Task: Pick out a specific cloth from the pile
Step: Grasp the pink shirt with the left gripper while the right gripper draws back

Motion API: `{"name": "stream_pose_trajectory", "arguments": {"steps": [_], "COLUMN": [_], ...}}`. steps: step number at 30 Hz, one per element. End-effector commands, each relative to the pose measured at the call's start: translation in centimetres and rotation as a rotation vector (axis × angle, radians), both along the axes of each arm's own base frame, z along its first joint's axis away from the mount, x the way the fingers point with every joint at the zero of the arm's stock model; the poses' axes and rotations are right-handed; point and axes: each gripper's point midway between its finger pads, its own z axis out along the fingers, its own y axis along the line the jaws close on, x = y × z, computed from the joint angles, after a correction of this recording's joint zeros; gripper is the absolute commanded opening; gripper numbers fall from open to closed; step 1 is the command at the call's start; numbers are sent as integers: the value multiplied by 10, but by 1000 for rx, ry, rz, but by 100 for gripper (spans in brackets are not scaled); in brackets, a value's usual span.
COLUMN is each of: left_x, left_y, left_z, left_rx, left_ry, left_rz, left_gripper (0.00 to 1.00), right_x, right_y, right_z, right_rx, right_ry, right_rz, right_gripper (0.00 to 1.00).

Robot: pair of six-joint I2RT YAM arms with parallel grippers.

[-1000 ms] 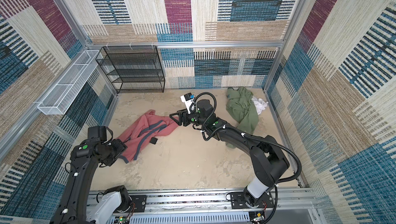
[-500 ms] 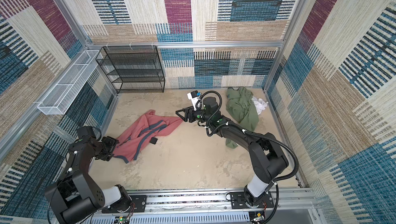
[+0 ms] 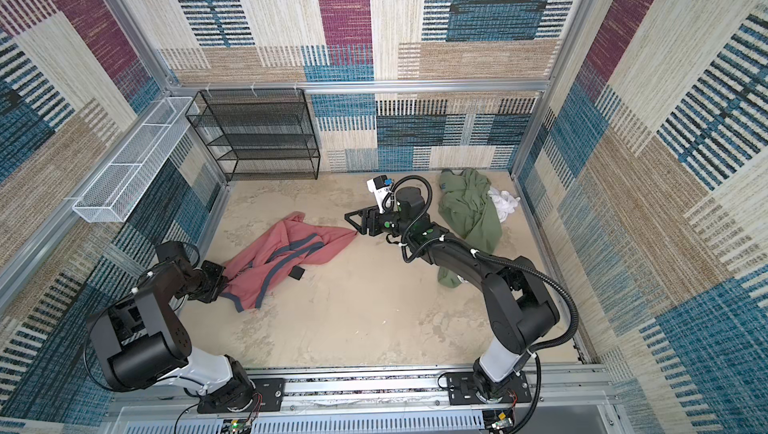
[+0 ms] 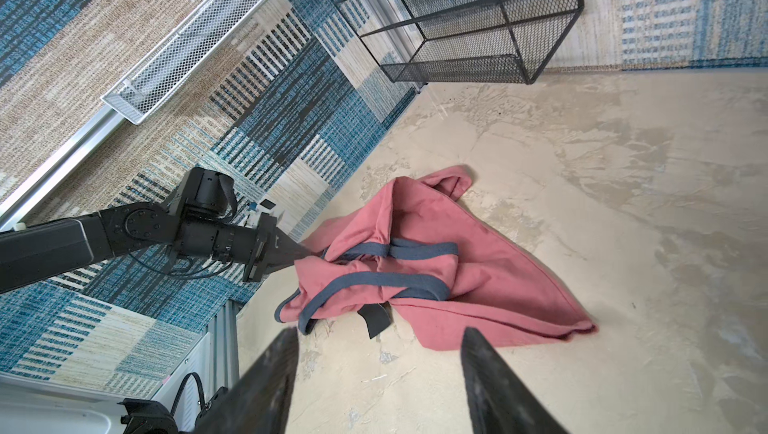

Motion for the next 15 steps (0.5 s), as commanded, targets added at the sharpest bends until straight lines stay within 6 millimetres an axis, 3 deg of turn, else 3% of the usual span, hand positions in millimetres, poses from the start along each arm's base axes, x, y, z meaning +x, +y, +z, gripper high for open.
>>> {"name": "stream_pose_trajectory", "arguments": {"steps": [1,6,15], "left_x": [2,-2,-4], "left_y": [1,-2,-12], "left_z": [11,39,126], "left_rx": [34,67,211], "left_ry": [-36,-85,-220], "left_rz": [-24,-32,-95], "left_gripper": [0,0,0], "right_x": [3,1,-10], "right_y": [0,0,-7], "right_z": [3,4,14], "right_rx": [6,13,28], "right_ry": [-10,-4,-23], "right_rz": [-10,-2,-7], "right_gripper": [65,64,63]}}
